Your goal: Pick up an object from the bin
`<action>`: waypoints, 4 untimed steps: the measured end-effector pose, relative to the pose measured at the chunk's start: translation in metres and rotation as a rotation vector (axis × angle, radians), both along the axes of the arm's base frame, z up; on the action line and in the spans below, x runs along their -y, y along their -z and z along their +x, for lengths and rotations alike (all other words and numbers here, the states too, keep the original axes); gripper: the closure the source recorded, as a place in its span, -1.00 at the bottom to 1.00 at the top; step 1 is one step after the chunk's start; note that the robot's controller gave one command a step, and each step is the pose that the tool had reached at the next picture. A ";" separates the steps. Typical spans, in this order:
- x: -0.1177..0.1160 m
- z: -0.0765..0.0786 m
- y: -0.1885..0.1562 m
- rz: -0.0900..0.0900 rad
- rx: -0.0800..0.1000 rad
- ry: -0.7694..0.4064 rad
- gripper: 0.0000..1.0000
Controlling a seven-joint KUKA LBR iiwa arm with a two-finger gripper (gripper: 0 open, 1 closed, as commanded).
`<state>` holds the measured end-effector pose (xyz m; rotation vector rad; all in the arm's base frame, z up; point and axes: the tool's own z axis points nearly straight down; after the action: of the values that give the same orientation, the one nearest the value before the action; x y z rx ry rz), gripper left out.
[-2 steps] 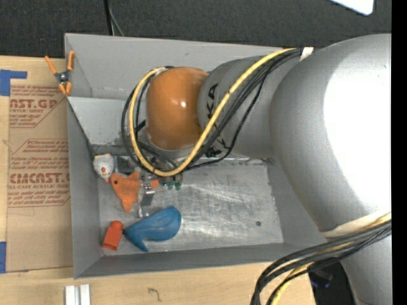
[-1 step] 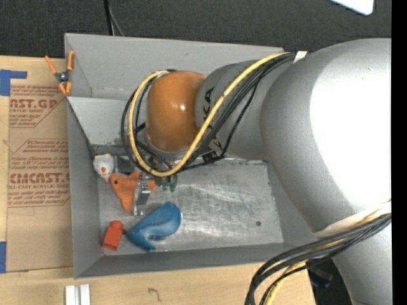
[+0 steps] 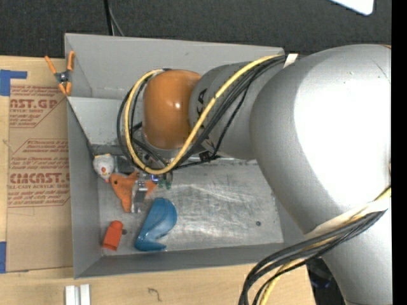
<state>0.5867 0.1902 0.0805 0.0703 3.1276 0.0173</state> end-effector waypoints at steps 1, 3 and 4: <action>0.006 -0.001 -0.006 0.009 0.033 0.014 1.00; 0.006 -0.001 -0.008 0.006 0.024 0.013 1.00; 0.007 -0.004 -0.011 -0.003 0.002 0.013 1.00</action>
Offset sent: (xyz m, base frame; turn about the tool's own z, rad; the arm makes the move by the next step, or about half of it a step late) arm 0.0000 0.0000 0.0000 0.0000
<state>0.5825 0.1833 0.0912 0.0898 3.1252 0.0131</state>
